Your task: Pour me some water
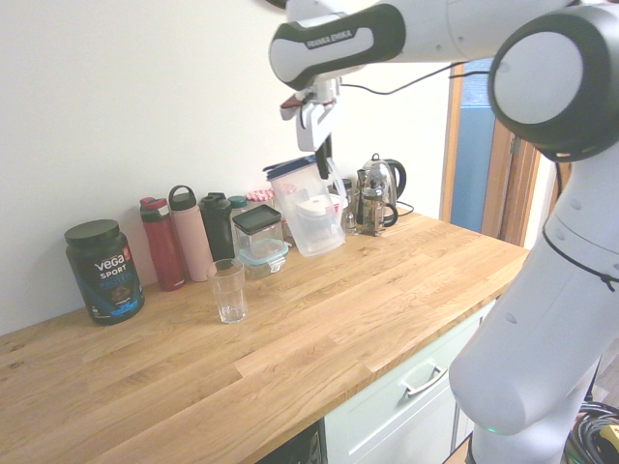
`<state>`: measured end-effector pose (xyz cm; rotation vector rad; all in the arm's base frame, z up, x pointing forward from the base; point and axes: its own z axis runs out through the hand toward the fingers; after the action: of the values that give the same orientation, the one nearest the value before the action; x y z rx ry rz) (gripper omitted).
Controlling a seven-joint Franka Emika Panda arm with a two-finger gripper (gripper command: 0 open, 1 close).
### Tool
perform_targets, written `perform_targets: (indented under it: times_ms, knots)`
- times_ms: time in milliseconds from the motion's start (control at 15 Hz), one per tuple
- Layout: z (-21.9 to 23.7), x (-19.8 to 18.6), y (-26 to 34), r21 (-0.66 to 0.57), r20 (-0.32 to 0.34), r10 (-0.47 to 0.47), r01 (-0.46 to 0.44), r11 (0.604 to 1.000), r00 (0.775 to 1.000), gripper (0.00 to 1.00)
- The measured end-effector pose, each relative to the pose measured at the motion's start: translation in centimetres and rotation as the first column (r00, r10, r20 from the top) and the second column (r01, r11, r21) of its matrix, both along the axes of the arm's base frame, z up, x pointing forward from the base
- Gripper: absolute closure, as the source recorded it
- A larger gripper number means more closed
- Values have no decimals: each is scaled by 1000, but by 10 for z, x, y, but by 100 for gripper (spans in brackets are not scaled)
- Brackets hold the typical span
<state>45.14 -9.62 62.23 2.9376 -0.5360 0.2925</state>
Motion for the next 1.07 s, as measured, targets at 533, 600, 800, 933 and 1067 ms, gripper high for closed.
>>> perform_targets:
  times_ms: [533, 600, 800, 933, 1067]
  knots:
    - [-76, -48, -63, 95, 233, -378, 365, 926, 896, 100]
    - [-82, -48, -65, 107, 266, -416, 403, 909, 870, 100]
    - [-93, -44, -60, 104, 365, -507, 507, 856, 781, 100]
    - [-104, -44, -56, 66, 413, -546, 574, 816, 729, 100]
    - [-117, -45, -52, 48, 412, -565, 602, 797, 715, 100]
